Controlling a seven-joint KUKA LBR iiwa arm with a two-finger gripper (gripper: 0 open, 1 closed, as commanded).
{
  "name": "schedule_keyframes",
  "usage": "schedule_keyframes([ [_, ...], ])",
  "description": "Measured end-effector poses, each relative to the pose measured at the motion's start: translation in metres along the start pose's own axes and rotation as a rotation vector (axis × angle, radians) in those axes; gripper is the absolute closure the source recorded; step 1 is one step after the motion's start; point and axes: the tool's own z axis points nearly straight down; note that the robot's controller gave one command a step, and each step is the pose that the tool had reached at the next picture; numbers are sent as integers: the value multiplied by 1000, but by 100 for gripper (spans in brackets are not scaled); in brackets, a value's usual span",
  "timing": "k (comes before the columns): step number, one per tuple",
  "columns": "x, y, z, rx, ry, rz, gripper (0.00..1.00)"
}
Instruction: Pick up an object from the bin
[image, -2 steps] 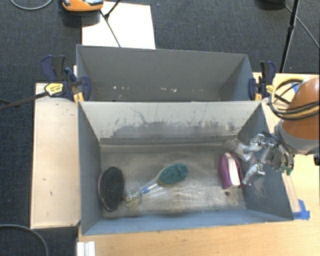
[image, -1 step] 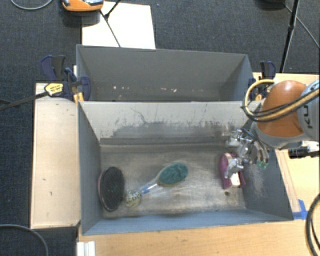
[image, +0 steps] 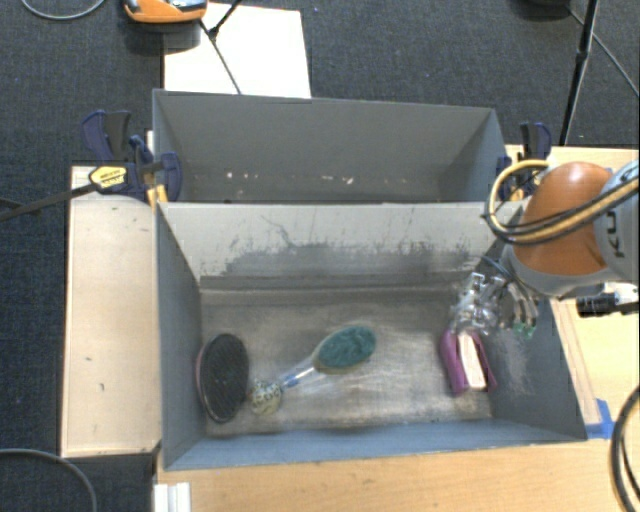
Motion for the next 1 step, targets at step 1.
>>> schedule_keyframes([
  [1,-15,-23,-108,3,19,2,100],
])
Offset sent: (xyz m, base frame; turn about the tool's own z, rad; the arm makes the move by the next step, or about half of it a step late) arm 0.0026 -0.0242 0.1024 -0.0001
